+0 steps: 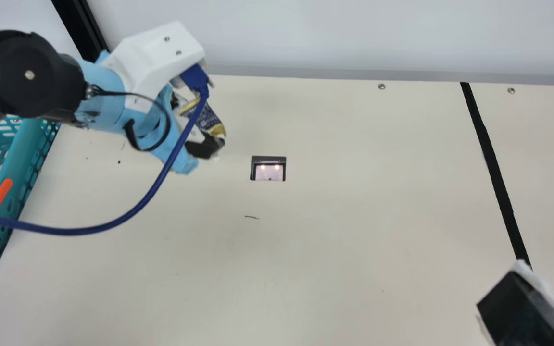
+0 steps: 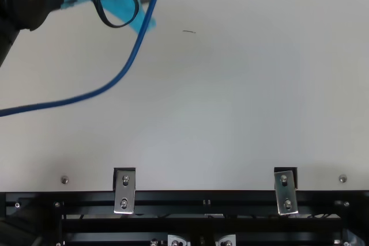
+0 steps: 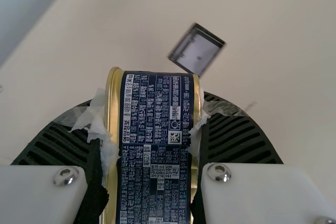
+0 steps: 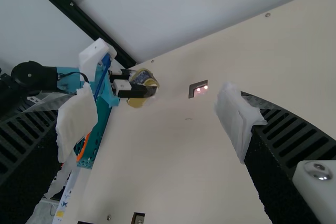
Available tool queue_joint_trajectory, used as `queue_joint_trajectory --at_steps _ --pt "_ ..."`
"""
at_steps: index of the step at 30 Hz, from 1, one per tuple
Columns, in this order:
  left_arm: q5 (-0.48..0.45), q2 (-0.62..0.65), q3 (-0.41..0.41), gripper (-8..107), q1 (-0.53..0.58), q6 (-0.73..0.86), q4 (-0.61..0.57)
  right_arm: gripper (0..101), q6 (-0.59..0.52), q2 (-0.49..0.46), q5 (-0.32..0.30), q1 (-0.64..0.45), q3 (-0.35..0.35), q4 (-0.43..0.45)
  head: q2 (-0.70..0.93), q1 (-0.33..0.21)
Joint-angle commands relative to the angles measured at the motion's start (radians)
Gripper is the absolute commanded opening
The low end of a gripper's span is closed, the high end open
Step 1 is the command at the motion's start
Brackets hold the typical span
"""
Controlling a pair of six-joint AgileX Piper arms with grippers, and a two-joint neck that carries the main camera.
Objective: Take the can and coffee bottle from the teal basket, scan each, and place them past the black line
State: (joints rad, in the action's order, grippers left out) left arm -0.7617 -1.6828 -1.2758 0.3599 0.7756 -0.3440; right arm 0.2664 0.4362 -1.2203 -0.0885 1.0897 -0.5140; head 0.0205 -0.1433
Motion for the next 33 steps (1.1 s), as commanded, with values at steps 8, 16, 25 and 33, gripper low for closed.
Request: queue_joint_trajectory --at_steps 8,16,25,33 --pt "-0.030 -0.019 0.114 10 0.083 0.166 -0.145 101 0.000 0.000 0.000 0.000 0.000 0.000 -0.010 -0.003" --pt "0.019 -0.051 0.172 10 0.185 0.167 -0.210 101 0.000 0.000 0.000 0.000 0.000 0.000 -0.010 -0.003" --pt "0.038 -0.064 0.194 90 0.214 0.186 -0.266 101 0.000 0.000 0.000 0.000 0.000 0.000 -0.010 -0.003" --pt "-0.036 0.036 0.185 90 0.072 0.220 -0.386 101 -0.005 0.000 0.000 -0.005 -0.002 -0.005 -0.010 -0.003"
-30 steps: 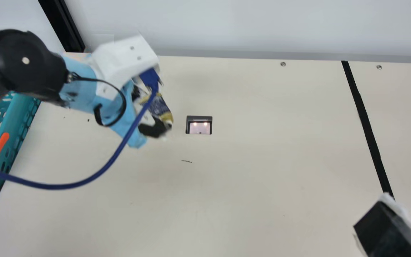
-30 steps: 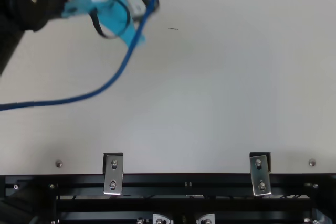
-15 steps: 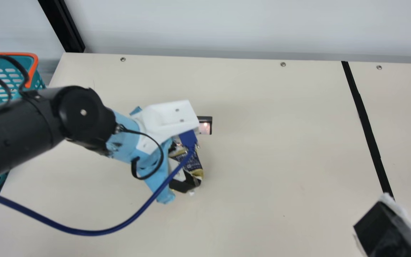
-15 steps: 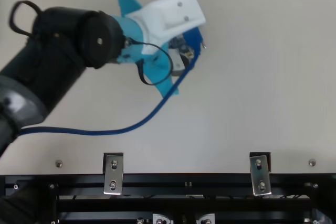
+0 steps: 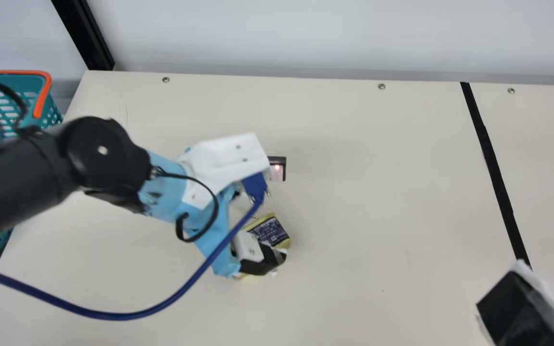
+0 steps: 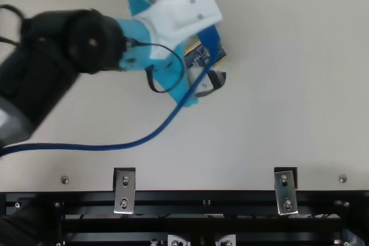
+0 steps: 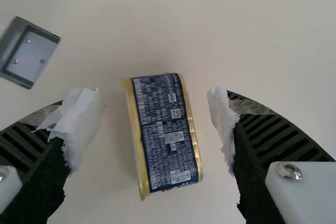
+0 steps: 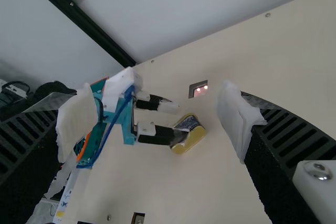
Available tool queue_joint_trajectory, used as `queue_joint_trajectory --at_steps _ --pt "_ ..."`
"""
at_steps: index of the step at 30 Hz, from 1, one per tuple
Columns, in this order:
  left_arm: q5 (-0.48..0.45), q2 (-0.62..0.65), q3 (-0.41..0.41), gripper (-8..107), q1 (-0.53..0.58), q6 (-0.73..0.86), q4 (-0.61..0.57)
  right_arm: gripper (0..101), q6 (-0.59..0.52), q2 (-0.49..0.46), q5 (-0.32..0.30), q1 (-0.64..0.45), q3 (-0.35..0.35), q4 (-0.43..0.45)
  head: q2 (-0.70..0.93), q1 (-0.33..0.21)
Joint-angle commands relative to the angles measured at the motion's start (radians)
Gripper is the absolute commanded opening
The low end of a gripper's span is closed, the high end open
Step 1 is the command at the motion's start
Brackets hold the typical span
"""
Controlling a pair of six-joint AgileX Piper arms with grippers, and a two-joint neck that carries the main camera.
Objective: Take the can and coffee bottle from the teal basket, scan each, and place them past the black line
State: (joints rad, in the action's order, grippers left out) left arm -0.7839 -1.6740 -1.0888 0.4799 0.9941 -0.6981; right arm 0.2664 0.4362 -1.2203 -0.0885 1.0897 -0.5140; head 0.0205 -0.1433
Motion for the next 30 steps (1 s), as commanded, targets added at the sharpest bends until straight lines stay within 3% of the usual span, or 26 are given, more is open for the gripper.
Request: queue_joint_trajectory --at_steps 1,5,14,15,19,25,30 --pt "-0.020 0.045 -0.003 90 -0.077 0.006 -0.050 101 -0.008 0.004 0.000 -0.003 -0.001 -0.006 -0.010 -0.003" --pt "0.022 0.123 0.010 90 -0.184 0.024 -0.127 101 -0.045 0.074 0.022 0.010 0.013 -0.016 -0.010 -0.003" --pt "0.210 0.288 0.107 90 -0.319 0.191 -0.365 101 -0.104 0.344 0.159 0.134 0.049 -0.005 -0.010 -0.003" --pt "0.151 0.263 0.088 90 -0.303 0.151 -0.301 101 -0.091 0.267 0.137 0.124 0.045 0.011 -0.010 -0.003" --pt "0.209 0.288 0.106 90 -0.319 0.191 -0.364 101 -0.104 0.344 0.167 0.135 0.048 -0.006 -0.010 -0.003" --pt "0.208 0.292 0.094 90 -0.310 0.154 -0.337 101 -0.113 0.359 0.168 0.133 0.052 -0.007 -0.010 -0.003" --pt "0.268 0.312 0.100 90 -0.291 0.163 -0.292 101 -0.166 0.487 0.118 0.144 0.121 0.002 -0.010 -0.003"
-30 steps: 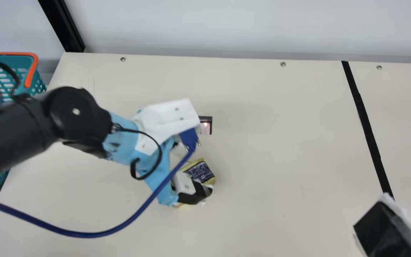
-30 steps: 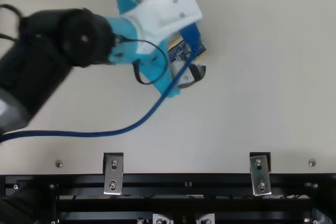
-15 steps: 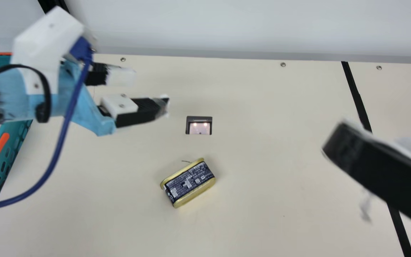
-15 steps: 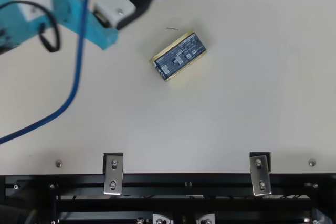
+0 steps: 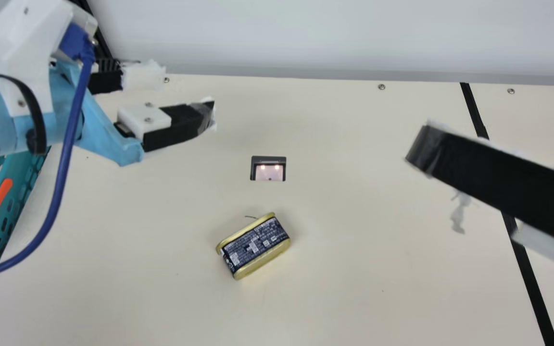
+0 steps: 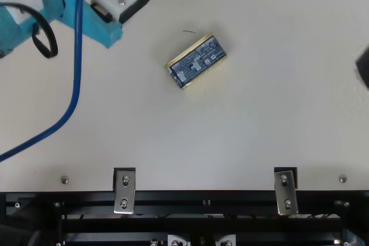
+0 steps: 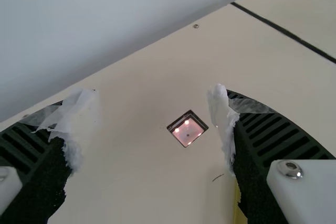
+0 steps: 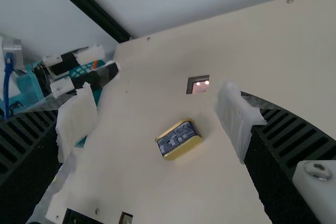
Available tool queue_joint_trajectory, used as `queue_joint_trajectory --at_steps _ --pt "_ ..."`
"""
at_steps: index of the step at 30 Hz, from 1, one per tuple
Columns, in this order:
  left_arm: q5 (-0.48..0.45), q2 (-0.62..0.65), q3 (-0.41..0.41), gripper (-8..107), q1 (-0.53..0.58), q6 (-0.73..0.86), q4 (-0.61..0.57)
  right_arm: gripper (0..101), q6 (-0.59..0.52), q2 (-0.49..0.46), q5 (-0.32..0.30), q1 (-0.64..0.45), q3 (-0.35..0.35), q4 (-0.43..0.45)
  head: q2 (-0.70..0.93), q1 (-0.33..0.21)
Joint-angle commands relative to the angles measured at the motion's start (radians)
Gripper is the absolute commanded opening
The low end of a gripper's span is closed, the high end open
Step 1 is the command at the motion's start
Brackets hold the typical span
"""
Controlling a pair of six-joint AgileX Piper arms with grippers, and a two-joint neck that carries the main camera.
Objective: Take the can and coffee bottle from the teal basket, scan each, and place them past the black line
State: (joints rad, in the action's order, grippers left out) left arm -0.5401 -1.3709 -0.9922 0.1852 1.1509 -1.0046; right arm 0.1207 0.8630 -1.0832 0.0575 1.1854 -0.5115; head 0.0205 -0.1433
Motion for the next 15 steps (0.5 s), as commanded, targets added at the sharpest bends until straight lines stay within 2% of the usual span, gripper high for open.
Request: queue_joint_trajectory --at_steps 1,5,15 --pt "0.040 0.018 0.009 90 0.007 0.016 0.017 101 -0.042 0.096 -0.039 -0.007 0.046 -0.004 -0.010 -0.003" --pt "0.107 0.066 0.054 90 -0.002 0.082 0.010 101 -0.158 0.253 -0.137 -0.059 0.137 -0.042 -0.010 -0.003" --pt "0.244 0.218 0.193 90 -0.084 0.342 -0.113 101 -0.391 0.600 -0.137 0.032 0.191 0.026 -0.010 -0.003"
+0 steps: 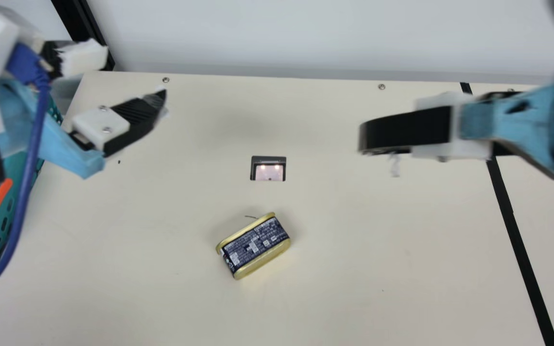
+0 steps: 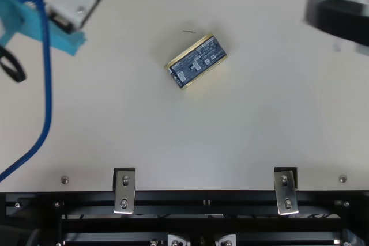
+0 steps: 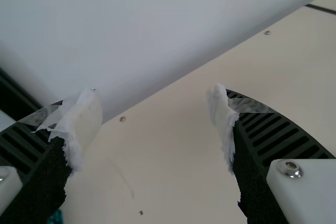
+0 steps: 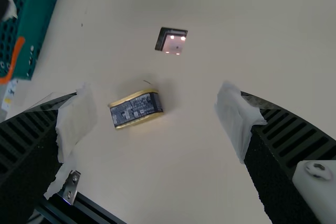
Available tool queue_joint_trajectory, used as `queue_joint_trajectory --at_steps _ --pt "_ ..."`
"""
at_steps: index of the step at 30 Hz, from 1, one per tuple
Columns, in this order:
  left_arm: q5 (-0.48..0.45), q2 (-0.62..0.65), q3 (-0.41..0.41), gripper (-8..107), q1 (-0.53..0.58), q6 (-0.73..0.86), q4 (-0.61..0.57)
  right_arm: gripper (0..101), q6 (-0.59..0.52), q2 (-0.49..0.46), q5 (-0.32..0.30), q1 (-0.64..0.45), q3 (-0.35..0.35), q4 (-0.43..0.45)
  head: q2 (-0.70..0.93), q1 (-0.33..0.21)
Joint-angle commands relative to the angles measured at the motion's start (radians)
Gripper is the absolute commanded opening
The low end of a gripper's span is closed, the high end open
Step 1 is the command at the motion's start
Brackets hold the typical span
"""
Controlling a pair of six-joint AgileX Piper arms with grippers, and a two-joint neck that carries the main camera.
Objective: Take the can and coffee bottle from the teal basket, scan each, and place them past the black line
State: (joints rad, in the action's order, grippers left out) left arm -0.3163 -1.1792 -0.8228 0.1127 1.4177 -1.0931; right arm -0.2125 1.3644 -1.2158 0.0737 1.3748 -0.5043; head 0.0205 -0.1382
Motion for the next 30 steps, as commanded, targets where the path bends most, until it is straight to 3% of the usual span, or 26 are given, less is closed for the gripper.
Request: queue_joint_trajectory --at_steps 1,8,9,10,11,20,30 --pt "0.032 0.042 0.036 90 -0.022 0.100 -0.039 101 -0.084 0.124 -0.004 0.026 0.003 0.030 -0.010 -0.008" --pt "0.064 0.137 0.117 90 -0.115 0.256 -0.171 101 -0.278 0.253 -0.004 0.097 -0.003 0.114 -0.010 -0.008" --pt "0.066 0.124 0.101 90 -0.091 0.208 -0.132 101 -0.298 0.263 -0.004 0.108 -0.004 0.134 -0.010 -0.008" --pt "0.066 0.133 0.112 90 -0.105 0.229 -0.151 101 -0.307 0.268 -0.004 0.116 -0.005 0.156 -0.010 -0.008" --pt "0.066 0.138 0.117 90 -0.113 0.242 -0.162 101 -0.262 0.255 0.000 0.105 -0.003 0.120 -0.010 -0.008" --pt "0.068 0.138 0.117 90 -0.114 0.256 -0.172 101 -0.324 0.280 0.000 0.130 0.004 0.170 -0.010 -0.008" --pt "0.068 0.138 0.117 90 -0.114 0.256 -0.172 101 -0.535 0.417 -0.004 0.294 0.018 0.523 -0.010 -0.008"
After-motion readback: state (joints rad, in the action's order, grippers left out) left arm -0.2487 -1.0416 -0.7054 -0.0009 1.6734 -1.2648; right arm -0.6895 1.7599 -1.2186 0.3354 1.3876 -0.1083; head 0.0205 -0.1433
